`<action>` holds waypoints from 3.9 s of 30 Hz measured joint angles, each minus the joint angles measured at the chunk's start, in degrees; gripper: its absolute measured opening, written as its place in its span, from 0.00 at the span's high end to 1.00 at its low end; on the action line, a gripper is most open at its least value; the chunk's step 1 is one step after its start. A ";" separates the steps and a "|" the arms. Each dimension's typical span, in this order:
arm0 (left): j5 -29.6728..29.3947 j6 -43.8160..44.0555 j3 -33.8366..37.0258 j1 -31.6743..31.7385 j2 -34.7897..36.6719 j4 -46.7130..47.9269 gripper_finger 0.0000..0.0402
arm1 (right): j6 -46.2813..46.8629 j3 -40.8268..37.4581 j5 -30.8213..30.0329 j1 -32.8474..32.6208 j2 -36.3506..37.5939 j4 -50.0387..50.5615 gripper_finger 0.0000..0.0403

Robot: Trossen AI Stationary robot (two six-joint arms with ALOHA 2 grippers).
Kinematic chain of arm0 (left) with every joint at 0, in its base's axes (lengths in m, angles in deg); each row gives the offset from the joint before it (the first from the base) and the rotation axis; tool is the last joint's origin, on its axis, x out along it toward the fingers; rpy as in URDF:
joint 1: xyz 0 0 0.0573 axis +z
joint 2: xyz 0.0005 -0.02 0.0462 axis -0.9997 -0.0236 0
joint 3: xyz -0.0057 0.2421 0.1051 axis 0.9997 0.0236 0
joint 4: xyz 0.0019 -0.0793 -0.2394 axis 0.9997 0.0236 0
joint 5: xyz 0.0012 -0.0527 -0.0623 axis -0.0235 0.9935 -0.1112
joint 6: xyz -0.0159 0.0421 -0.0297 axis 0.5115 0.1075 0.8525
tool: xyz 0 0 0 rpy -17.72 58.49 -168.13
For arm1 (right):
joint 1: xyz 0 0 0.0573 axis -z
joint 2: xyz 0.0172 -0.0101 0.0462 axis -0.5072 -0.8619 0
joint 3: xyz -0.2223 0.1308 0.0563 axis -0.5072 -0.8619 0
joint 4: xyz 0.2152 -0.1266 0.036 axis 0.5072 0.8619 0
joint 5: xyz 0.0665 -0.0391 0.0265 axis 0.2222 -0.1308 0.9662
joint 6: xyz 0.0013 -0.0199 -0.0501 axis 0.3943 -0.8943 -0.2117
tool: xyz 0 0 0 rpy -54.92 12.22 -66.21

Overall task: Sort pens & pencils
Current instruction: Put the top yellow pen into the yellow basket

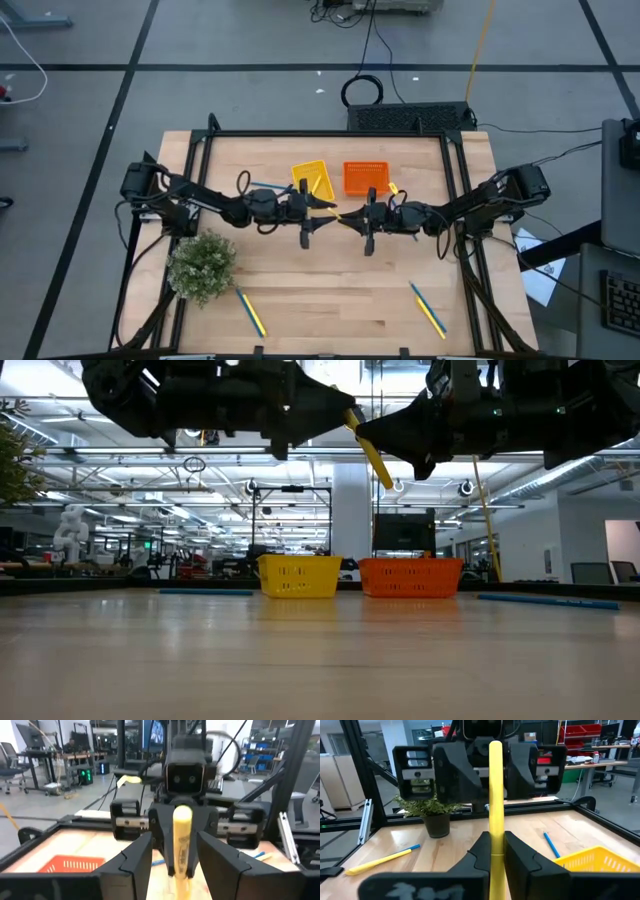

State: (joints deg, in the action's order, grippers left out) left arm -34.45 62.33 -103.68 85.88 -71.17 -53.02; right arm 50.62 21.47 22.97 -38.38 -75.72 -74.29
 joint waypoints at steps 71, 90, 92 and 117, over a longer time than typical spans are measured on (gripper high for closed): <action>-12.94 1.88 20.55 1.17 31.05 11.18 0.92 | 2.47 -14.73 -0.33 -0.07 25.03 6.69 0.39; -6.18 15.43 -21.84 17.94 0.46 64.46 0.92 | 2.47 -14.71 -0.28 -0.07 25.03 6.45 0.39; -4.58 15.45 -24.20 18.18 -2.50 66.24 0.92 | 2.47 -14.71 -0.28 -0.07 25.03 6.45 0.39; -2.50 15.55 -27.08 17.46 -7.44 77.81 0.66 | 2.47 -14.69 -0.26 -0.07 25.03 6.49 0.39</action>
State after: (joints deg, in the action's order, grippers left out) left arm -36.95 77.88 -130.76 103.35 -78.61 24.79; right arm 53.09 6.79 22.71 -38.44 -50.69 -67.80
